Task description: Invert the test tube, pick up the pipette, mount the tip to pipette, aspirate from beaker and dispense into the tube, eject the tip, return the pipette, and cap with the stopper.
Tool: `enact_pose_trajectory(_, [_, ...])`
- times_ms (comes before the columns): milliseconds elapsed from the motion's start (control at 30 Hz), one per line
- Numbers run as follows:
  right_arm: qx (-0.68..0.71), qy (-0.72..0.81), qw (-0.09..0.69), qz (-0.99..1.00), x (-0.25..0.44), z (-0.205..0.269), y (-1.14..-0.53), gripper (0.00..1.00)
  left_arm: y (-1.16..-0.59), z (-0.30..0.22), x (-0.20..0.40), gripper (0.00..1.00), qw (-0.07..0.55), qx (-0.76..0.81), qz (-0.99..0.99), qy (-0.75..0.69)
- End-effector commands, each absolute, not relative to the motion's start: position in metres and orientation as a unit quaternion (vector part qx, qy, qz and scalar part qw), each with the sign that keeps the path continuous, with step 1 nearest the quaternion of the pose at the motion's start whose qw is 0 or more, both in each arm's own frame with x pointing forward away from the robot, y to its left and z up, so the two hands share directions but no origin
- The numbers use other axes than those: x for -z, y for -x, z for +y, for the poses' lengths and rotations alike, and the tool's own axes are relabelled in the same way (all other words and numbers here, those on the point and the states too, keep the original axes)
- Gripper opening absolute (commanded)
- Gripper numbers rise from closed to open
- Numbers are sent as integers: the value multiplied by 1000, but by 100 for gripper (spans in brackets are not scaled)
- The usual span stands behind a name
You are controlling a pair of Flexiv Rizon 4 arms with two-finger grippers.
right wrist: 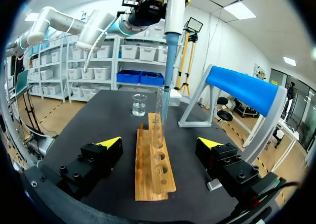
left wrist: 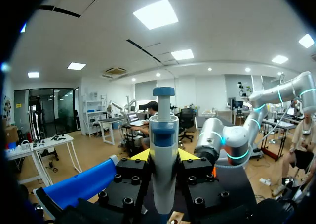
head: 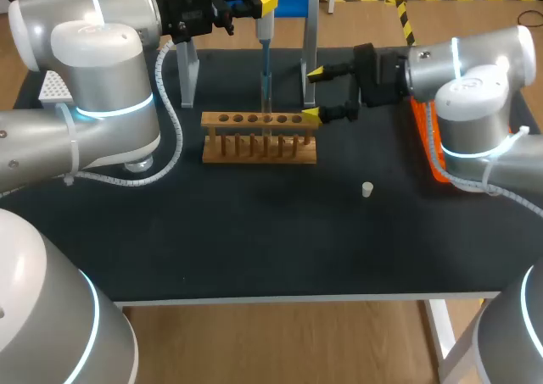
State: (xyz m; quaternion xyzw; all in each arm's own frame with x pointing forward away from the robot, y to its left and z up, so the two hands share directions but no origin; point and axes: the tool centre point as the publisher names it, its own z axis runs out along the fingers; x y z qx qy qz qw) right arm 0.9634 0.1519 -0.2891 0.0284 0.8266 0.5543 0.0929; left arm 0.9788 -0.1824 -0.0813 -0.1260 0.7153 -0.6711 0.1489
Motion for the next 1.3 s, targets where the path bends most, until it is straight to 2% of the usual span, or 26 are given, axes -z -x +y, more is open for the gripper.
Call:
enact_pose_trajectory(33, [-559, -35, 95, 823, 287, 144, -958, 100, -979, -184, 82, 0, 151, 673, 713, 127])
enact_pose_trajectory(233, [-564, -40, 95, 820, 271, 138, -956, 100, -979, -184, 82, 0, 151, 673, 713, 127])
enact_pose_trajectory(867, [-607, -17, 126, 785, 151, 101, -937, 100, -979, -184, 82, 0, 151, 673, 713, 127])
enact_pose_trajectory(1300, [-643, -3, 125, 755, 85, 107, -919, 100, -979, -184, 82, 0, 151, 673, 713, 127])
